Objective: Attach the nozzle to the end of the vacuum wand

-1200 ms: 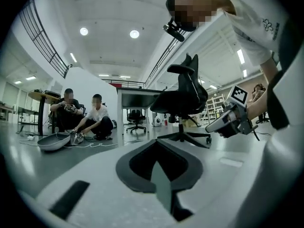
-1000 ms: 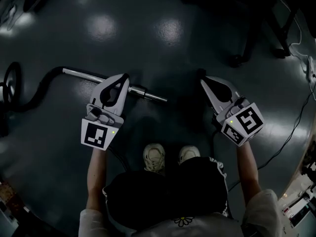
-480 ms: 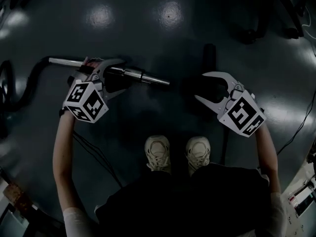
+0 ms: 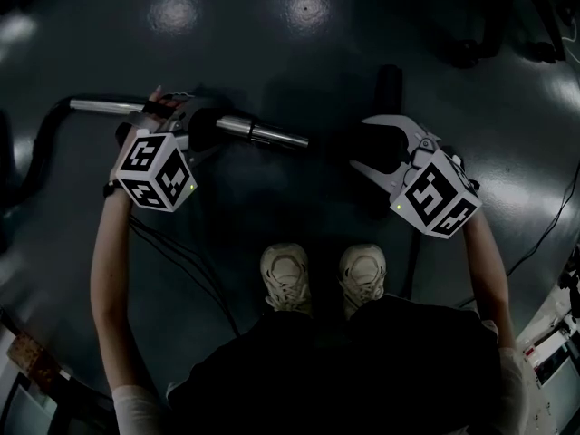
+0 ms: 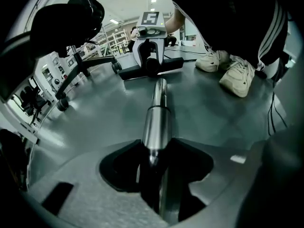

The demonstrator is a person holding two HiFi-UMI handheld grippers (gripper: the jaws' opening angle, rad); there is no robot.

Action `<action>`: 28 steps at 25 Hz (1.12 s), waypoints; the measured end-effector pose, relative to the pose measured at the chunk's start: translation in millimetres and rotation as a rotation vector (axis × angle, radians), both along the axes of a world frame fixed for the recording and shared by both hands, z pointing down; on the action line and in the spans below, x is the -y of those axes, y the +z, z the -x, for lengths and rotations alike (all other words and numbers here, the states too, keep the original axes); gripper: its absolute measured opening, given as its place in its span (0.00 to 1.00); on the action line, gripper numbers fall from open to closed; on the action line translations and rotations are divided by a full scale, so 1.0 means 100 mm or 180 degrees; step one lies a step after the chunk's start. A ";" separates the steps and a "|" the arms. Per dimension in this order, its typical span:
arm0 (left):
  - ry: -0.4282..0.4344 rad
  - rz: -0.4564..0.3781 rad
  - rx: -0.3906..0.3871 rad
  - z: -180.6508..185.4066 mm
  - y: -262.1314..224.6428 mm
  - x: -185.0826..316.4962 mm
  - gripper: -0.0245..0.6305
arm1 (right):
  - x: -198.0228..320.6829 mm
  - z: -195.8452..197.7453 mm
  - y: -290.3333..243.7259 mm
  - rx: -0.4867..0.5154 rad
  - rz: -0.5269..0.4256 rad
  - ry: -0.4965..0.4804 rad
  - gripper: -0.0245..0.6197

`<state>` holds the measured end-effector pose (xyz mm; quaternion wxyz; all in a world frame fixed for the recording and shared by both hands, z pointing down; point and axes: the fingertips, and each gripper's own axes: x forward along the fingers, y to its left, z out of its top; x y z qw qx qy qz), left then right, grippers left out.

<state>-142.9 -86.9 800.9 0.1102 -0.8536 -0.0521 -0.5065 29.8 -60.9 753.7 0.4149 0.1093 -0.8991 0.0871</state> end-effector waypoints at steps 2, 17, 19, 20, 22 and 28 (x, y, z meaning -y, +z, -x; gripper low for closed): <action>-0.0040 0.0051 0.0038 0.00 -0.01 0.01 0.35 | 0.03 0.04 -0.01 -0.0022 -0.0152 -0.0004 0.36; -0.0170 0.0205 -0.0166 -0.27 -0.46 0.12 0.34 | 0.06 0.16 -0.15 -0.0088 -0.0393 0.0165 0.35; -0.0178 0.0193 -0.0166 -0.26 -0.42 0.11 0.34 | 0.05 0.16 -0.12 -0.0099 -0.0396 0.0232 0.35; -0.0181 0.0188 -0.0169 -0.24 -0.41 0.09 0.34 | 0.04 0.18 -0.11 -0.0109 -0.0389 0.0281 0.35; -0.0190 0.0186 -0.0176 -0.22 -0.39 0.08 0.34 | 0.01 0.21 -0.13 -0.0142 -0.0359 0.0393 0.35; -0.0176 0.0162 -0.0144 -0.24 -0.38 0.07 0.34 | 0.01 0.30 -0.19 -0.0383 -0.0402 0.0330 0.34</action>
